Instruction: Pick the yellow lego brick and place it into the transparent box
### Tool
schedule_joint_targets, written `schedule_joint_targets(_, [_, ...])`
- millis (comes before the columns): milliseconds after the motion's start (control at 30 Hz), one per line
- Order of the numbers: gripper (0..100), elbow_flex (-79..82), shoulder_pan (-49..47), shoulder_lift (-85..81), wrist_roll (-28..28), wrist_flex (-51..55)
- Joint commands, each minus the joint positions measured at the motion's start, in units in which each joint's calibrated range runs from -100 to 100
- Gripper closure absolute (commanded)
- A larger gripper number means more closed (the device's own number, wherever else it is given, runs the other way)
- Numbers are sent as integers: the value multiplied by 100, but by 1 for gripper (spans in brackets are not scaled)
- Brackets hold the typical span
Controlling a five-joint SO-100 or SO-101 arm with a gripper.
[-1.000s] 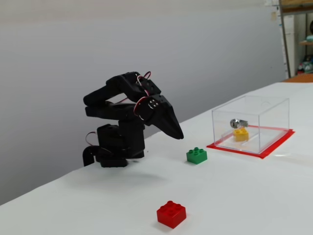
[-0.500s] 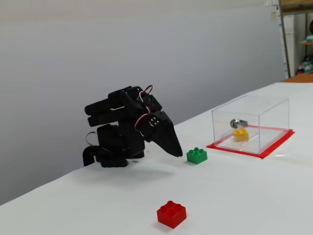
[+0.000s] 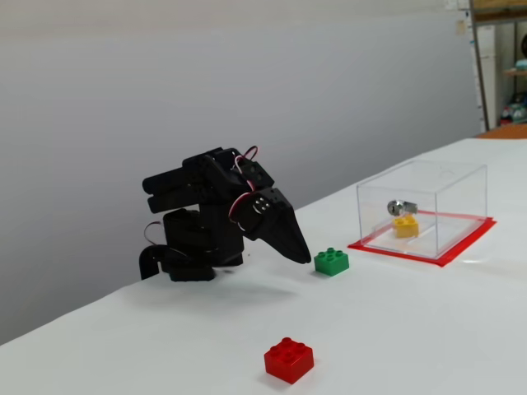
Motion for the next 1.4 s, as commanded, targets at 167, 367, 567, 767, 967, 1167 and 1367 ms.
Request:
schedule_joint_targets(167, [99,56,27,-51,-332,-86])
schedule_joint_targets(367, [98,56,13,-51,-316,-86])
schedule_joint_targets(567, [99,56,-2,-51,-316,-86])
schedule_joint_targets(767, [99,56,20,-51,-332,-86])
schedule_joint_targets(967, [99,56,20,-51,-332,-86])
schedule_joint_targets(1167, [99,56,20,-51,-332,-86])
schedule_joint_targets(1367, [99,56,20,-51,-332,-86])
